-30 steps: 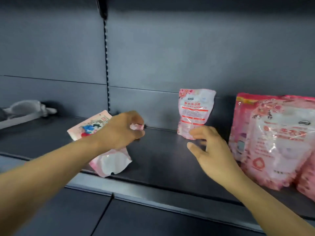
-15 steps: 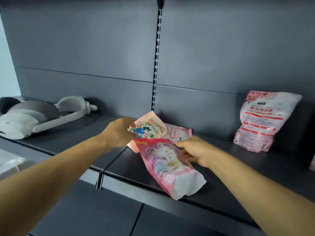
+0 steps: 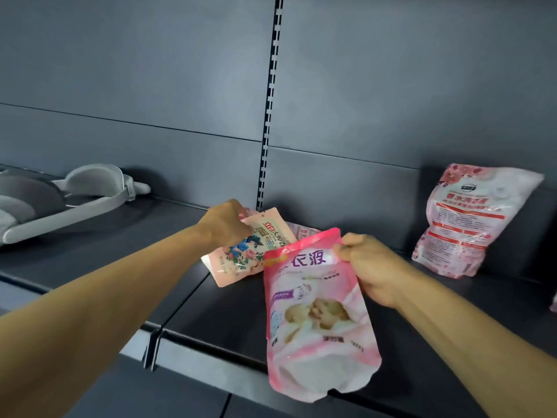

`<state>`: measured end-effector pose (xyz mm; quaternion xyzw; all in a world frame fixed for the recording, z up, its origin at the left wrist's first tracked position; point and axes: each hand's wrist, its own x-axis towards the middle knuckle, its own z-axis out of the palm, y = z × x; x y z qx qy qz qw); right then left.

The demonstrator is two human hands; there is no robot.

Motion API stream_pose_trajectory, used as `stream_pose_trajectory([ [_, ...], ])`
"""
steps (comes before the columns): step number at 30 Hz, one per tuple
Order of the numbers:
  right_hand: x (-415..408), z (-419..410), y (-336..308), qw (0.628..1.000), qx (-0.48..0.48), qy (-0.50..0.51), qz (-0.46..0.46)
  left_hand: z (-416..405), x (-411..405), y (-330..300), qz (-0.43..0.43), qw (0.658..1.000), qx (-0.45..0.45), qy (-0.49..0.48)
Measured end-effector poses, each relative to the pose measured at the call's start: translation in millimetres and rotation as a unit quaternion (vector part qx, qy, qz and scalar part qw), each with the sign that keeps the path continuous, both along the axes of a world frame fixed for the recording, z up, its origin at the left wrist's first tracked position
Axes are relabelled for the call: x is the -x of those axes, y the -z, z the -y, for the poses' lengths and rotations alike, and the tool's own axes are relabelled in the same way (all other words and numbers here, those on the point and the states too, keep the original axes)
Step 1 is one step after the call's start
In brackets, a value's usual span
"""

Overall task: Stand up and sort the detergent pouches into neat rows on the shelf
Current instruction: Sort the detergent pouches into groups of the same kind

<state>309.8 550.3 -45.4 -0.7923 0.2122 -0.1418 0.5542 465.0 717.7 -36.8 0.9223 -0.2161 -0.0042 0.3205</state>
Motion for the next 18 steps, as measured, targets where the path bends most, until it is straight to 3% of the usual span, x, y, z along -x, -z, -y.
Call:
stream_pose_trajectory([
  [5, 35.6, 17.6, -18.8, 0.998, 0.0, 0.047, 0.037, 19.1, -11.1, 2.1, 0.031, 0.996, -0.085, 0.0],
  [9, 40.3, 43.0, -8.9, 0.994, -0.011, 0.113, 0.001, 31.9, -7.4, 3.9, 0.031, 0.986, -0.159, 0.023],
  [13, 37.5, 68.2, 13.9, 0.987, -0.039, 0.146, -0.061, 41.4, 4.0, 4.2, -0.015, 0.987, -0.152, 0.044],
  [18, 28.8, 73.8, 23.1, 0.972, -0.172, 0.103, -0.123, 45.7, 9.4, 6.6, -0.044, 0.991, -0.111, 0.065],
])
